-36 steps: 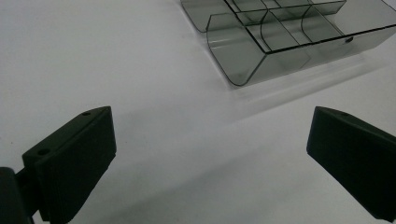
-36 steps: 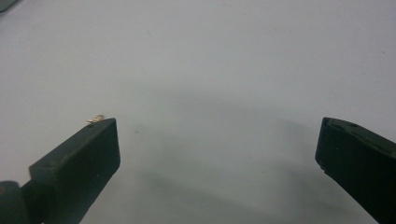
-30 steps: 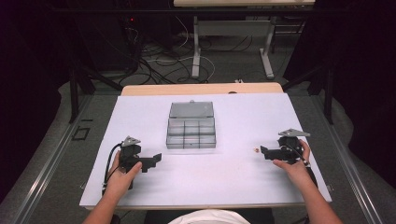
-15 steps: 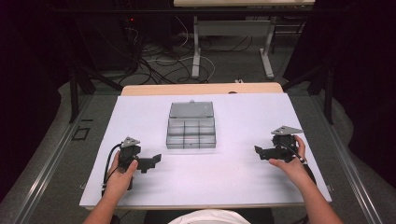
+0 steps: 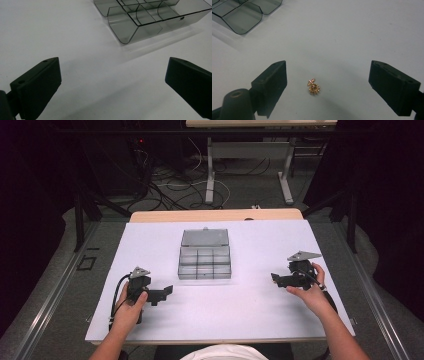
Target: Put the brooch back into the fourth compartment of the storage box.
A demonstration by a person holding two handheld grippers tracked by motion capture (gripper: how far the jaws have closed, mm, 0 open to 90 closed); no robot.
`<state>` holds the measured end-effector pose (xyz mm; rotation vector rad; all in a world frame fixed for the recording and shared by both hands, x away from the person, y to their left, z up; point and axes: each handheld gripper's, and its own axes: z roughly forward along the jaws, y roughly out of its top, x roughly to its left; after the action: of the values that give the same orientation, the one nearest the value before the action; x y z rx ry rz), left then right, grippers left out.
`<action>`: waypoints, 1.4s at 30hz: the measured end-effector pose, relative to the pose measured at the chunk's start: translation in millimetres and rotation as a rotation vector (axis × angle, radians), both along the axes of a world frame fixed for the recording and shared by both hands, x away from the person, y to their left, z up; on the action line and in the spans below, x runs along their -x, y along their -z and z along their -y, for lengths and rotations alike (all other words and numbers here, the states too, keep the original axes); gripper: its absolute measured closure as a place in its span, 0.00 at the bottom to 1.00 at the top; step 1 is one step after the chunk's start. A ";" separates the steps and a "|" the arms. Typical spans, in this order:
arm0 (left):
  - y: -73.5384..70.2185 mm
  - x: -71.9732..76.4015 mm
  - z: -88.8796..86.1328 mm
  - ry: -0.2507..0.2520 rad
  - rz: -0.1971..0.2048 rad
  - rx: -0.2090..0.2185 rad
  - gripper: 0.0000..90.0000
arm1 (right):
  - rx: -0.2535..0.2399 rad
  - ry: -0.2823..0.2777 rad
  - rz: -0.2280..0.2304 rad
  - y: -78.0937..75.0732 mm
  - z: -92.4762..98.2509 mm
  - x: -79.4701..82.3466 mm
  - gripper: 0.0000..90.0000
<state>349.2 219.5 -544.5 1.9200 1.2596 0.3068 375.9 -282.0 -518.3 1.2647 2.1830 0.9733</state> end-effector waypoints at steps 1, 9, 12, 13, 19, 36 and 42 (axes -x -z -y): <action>-0.1 0.0 0.0 0.000 0.000 0.000 0.01 | 0.000 -0.008 0.001 -0.3 -0.4 -1.2 0.17; 0.1 -0.2 0.4 0.002 0.003 0.000 0.01 | 0.013 -0.036 -0.036 -3.5 -6.2 -8.1 0.17; 0.0 -0.3 0.5 0.003 0.002 -0.002 0.01 | 0.015 -0.044 -0.052 -3.7 -7.4 -10.7 0.18; 0.0 -0.2 0.6 0.002 0.003 -0.003 0.01 | 0.015 -0.044 -0.052 -3.7 -7.4 -10.7 0.18; 0.1 -0.4 0.5 0.006 0.003 -0.003 0.01 | 0.019 -0.050 -0.099 -3.5 -10.3 -16.3 0.18; 0.0 -0.4 0.6 0.008 0.003 -0.004 0.01 | 0.023 -0.023 -0.190 0.9 -12.8 -30.5 0.23; 0.0 -0.4 0.8 0.010 0.001 -0.004 0.01 | 0.034 -0.020 -0.202 2.5 -11.7 -34.9 0.26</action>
<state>349.7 218.7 -544.5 1.9286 1.2491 0.3058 410.8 -270.2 -520.8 1.3800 2.3577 0.8447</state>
